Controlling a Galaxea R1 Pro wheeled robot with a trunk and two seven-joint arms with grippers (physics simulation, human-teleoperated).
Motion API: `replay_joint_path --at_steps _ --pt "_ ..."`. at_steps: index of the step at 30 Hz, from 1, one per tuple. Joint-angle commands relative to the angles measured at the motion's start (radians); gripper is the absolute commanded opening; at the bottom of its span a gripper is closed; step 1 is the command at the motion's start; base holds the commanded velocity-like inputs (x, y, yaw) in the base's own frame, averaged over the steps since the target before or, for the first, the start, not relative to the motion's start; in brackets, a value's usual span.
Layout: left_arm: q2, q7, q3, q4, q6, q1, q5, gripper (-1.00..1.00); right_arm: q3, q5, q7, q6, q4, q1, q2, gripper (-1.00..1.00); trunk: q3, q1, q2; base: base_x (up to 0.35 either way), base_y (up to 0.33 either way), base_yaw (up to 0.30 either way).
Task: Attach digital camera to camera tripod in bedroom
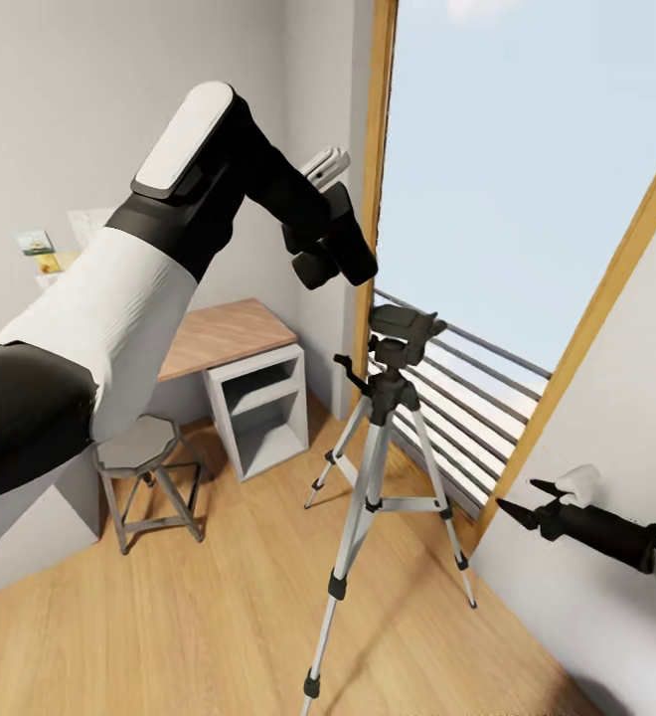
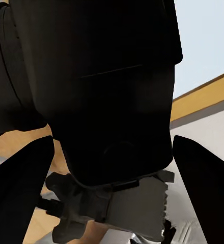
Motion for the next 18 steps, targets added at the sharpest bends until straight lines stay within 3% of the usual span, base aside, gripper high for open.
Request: replay_joint_path --at_steps 1,8,9,18 --pt "0.000 0.010 -0.001 -0.001 0.000 -0.001 0.010 -1.00 0.002 0.006 0.007 0.006 -0.001 -0.001 0.012 1.00 -0.001 0.000 -0.001 0.000 0.000 -0.038" --pt "0.000 0.011 -0.002 -0.001 0.001 -0.001 0.010 -1.00 0.043 0.010 0.007 -0.002 -0.001 -0.002 0.053 1.00 -0.001 0.000 -0.001 0.000 0.000 -0.017" --pt "0.000 0.011 -0.003 -0.002 0.001 -0.001 0.010 -1.00 0.064 0.009 0.007 0.000 -0.001 -0.002 0.058 1.00 -0.001 0.000 -0.001 0.000 0.000 -0.004" --pt "0.000 -0.001 -0.004 -0.001 0.051 0.000 0.010 -1.00 0.084 -0.001 0.012 0.007 0.000 -0.005 0.064 1.00 -0.001 0.000 -0.001 0.000 0.000 -0.002"
